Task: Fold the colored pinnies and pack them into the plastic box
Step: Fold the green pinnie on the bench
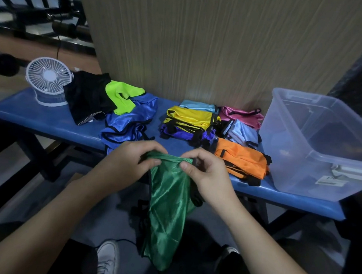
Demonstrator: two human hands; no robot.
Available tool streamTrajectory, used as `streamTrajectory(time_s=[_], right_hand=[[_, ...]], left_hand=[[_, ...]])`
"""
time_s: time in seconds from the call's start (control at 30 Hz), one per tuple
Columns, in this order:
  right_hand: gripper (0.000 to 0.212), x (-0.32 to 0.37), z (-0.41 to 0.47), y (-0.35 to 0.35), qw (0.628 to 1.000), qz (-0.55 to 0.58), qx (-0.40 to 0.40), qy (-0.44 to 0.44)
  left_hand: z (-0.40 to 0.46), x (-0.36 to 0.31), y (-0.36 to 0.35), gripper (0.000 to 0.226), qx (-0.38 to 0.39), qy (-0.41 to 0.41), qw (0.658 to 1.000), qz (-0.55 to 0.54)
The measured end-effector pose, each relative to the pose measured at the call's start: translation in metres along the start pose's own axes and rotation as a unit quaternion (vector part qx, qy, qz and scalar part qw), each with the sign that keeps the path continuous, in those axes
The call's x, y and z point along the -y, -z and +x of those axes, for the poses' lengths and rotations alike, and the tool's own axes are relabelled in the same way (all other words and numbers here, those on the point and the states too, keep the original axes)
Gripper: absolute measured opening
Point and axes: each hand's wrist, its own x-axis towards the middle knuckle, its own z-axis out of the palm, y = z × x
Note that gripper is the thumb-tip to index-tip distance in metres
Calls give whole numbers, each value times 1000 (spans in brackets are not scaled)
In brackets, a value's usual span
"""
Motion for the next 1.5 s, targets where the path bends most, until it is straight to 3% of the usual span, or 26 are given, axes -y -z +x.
streamTrajectory(time_s=[0.07, 0.17, 0.23, 0.37, 0.47, 0.6, 0.87, 1.0, 1.07, 1.27, 1.4, 1.5], right_hand=[[24, 0, 0, -1, 1000, 8, -1, 5], [22, 0, 0, -5, 1000, 7, 3, 10], [26, 0, -1, -8, 1000, 28, 7, 11], [34, 1, -1, -9, 998, 67, 12, 4], [35, -3, -2, -7, 995, 82, 53, -16], [37, -20, -7, -7, 991, -3, 126, -34], [48, -34, -14, -3, 973, -166, 157, -21], [42, -29, -14, 1, 959, -211, 186, -30], [29, -25, -13, 7, 956, -206, 206, -38], [35, -8, -13, 21, 963, -139, 220, -71], [9, -3, -14, 30, 964, -53, 245, -86], [14, 2, -15, 33, 969, -41, 232, -70]], left_hand=[[0, -1, -3, 14, 17, -1, 1000, -20], [3, -6, -6, 37, 19, -8, 999, -28], [6, -11, -7, 42, 16, -26, 1000, -9], [8, -13, -8, 35, 24, -35, 999, 3], [7, -12, -4, 18, 15, -37, 999, -16], [8, -11, 3, 14, -4, -22, 999, -30], [11, -8, 33, 12, -45, -14, 999, -10], [11, -6, 51, 12, -52, -12, 999, 5], [10, -6, 57, 12, -44, -10, 999, 20], [6, -3, 76, 12, -52, 10, 998, 46], [5, -10, 88, 19, -58, -2, 997, 56], [7, -15, 95, 4, -59, 0, 996, 66]])
